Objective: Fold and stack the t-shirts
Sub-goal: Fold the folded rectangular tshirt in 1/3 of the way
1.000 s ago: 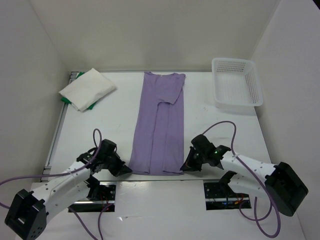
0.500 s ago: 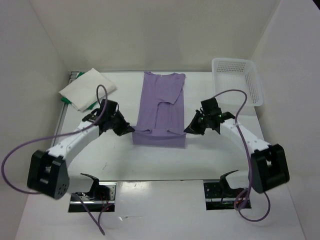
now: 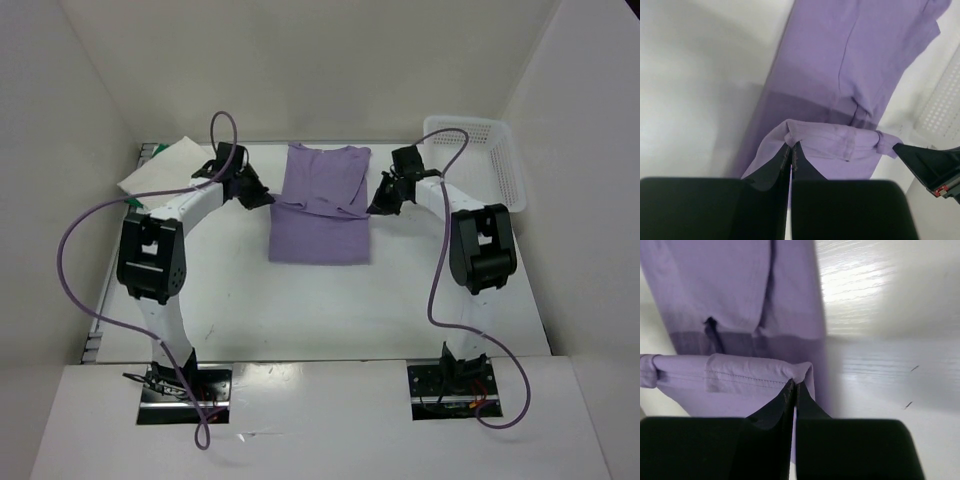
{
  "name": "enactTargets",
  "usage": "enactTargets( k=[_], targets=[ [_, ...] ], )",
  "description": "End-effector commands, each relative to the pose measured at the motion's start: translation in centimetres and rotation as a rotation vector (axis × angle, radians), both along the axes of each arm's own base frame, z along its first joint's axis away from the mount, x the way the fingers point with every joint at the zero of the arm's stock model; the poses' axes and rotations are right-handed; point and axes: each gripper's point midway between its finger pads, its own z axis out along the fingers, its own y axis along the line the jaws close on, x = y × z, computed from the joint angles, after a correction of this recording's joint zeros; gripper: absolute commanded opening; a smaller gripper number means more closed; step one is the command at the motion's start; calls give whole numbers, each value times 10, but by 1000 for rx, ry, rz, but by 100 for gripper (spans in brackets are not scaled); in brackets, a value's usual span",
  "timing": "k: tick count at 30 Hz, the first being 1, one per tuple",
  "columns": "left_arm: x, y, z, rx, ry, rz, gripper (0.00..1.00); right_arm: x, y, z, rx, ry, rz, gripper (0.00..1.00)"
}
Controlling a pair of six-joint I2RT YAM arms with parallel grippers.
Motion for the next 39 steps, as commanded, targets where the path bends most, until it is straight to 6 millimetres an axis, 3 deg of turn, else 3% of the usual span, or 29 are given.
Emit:
enactTargets(
  k=[1,3,4,9,10,16,19,20,21,22,23,24,26,29,30,33,34,35,37,39],
  targets=[
    [31,1,5,22,-66,-24,0,26,-26,4,-67,-52,-38,0],
    [46,-2,2,21,-69,-24,0,27,-31,4,-67,-52,-49,0],
    [50,-10,-9,20,-56,-50,0,27,-31,4,-67,-52,-49,0],
    [65,-32,-14,8,-64,-89,0,31,-38,-6,-81,-41,-76,0],
    [68,-33,-23,10,-52,-89,0,32,-41,-5,-73,-39,-80,0],
    [66,-23,-53,45,16,-25,0,55,-36,-13,-66,-30,-74,3],
    [61,-7,-56,31,26,44,1,68,-32,-3,-51,-56,-68,6],
    [62,-1,-60,31,28,57,3,76,-31,9,-46,-87,-69,8],
    [63,-5,-51,7,12,39,7,75,-31,6,-54,-74,-61,15],
    [67,-2,-46,-4,2,41,23,77,-31,5,-54,-69,-61,20],
    [68,-2,-42,-5,-1,41,31,82,-30,14,-51,-92,-61,24],
    [70,-4,-34,-6,-23,22,35,80,-31,13,-53,-80,-61,31],
    [71,-4,-16,-5,-59,14,41,82,-33,35,-63,-122,-62,32],
    [57,-8,16,-28,-140,11,41,76,-38,65,-76,-180,-71,34],
    [51,-14,36,-45,-185,3,37,71,-33,68,-81,-187,-51,32],
    [9,-70,19,-46,-140,-139,36,53,-7,59,-75,-170,28,13],
    [-4,-87,15,-62,-128,-188,35,42,15,46,-70,-141,78,8],
    [-27,-107,-3,-72,-82,-236,35,35,27,38,-66,-121,108,1],
    [-37,-116,-15,-116,-55,-232,33,19,60,20,-66,-94,191,0],
    [-52,-115,-42,-103,-7,-239,32,2,79,3,-31,-50,232,0]
  ],
)
